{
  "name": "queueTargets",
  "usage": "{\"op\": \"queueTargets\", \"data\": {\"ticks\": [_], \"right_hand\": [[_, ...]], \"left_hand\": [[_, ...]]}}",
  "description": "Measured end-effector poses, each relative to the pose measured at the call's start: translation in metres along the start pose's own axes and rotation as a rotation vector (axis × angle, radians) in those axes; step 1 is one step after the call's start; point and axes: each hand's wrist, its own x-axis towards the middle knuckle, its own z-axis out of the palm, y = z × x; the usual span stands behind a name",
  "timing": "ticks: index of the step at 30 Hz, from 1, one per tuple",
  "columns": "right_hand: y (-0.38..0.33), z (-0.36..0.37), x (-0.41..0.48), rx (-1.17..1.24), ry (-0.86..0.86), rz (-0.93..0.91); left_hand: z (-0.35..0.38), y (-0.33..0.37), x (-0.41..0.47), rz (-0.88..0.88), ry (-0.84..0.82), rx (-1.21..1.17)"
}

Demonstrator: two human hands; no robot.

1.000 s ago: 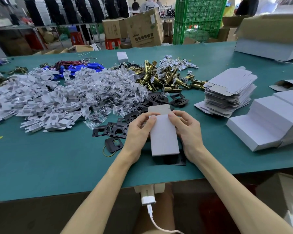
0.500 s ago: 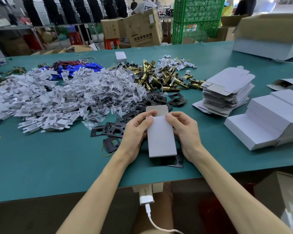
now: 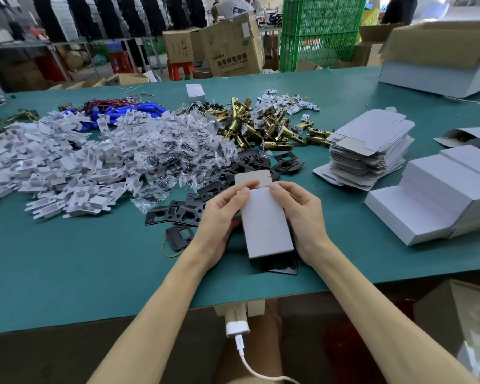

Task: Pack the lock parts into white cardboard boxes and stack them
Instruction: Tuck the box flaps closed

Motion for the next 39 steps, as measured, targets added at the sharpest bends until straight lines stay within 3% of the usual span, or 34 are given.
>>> {"op": "queueTargets", "data": {"ticks": [39], "right_hand": [[-0.0051,-0.0009,-0.0043,-0.024,-0.028,0.011]], "left_hand": [[-0.0006,-0.0037,-0.0020,0.119,-0.009,0.123]]}}
